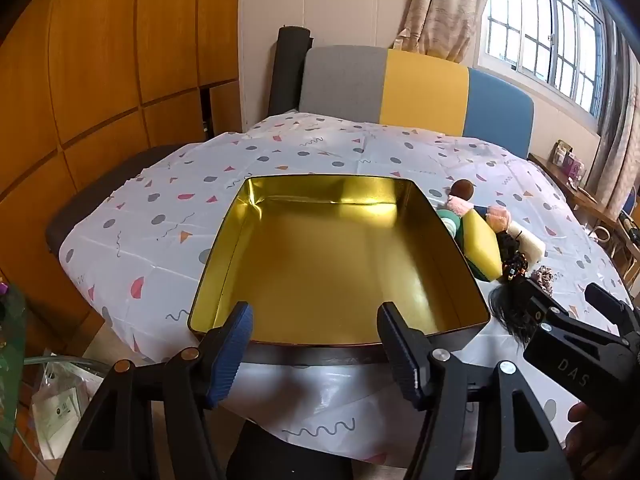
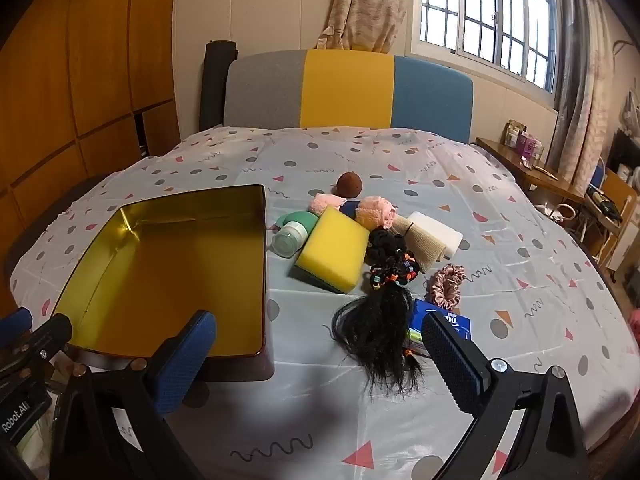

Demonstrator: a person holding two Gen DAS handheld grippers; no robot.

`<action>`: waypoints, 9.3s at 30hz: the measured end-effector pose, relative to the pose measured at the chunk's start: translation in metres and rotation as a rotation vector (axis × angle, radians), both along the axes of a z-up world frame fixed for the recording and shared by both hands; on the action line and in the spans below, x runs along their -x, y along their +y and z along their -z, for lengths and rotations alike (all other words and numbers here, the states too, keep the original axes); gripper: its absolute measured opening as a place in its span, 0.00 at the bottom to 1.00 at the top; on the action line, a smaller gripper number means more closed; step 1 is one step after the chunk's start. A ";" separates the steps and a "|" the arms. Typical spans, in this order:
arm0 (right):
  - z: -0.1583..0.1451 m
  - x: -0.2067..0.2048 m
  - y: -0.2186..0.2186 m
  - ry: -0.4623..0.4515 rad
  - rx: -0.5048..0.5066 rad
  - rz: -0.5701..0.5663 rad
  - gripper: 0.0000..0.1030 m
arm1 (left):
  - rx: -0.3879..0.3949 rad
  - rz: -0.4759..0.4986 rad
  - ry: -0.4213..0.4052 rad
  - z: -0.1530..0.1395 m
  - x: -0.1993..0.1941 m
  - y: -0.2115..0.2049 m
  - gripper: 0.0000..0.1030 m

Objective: Organize soft objects

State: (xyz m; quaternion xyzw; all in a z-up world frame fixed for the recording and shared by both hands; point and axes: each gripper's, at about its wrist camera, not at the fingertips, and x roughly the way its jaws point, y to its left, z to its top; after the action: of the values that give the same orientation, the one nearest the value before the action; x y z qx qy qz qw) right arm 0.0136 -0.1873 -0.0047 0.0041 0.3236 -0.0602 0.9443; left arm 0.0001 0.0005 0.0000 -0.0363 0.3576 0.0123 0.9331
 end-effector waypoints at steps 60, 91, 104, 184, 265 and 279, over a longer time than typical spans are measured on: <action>0.002 -0.003 0.009 0.014 0.023 -0.021 1.00 | -0.010 -0.018 0.023 0.005 -0.002 0.003 0.64; 0.003 -0.002 0.004 0.011 0.019 -0.013 1.00 | -0.008 0.008 0.032 0.003 -0.002 -0.001 0.63; 0.002 -0.013 -0.057 0.027 -0.085 0.037 1.00 | 0.213 0.219 0.092 -0.003 -0.018 -0.013 0.74; 0.059 -0.074 -0.182 0.345 -0.136 -0.173 1.00 | 0.234 0.530 0.197 -0.014 -0.107 -0.090 0.32; 0.095 -0.090 -0.135 0.441 -0.014 -0.327 0.55 | 0.029 0.247 0.206 0.017 -0.061 -0.033 0.52; 0.087 -0.073 -0.107 0.427 -0.047 -0.280 0.54 | 0.051 0.213 0.206 0.019 -0.055 -0.013 0.52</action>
State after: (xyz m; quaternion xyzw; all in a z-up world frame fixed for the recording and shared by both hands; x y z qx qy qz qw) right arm 0.0867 -0.2945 -0.0921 -0.0314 0.5144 0.0793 0.8533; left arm 0.0550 -0.0120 -0.0190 -0.0204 0.4534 -0.0922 0.8863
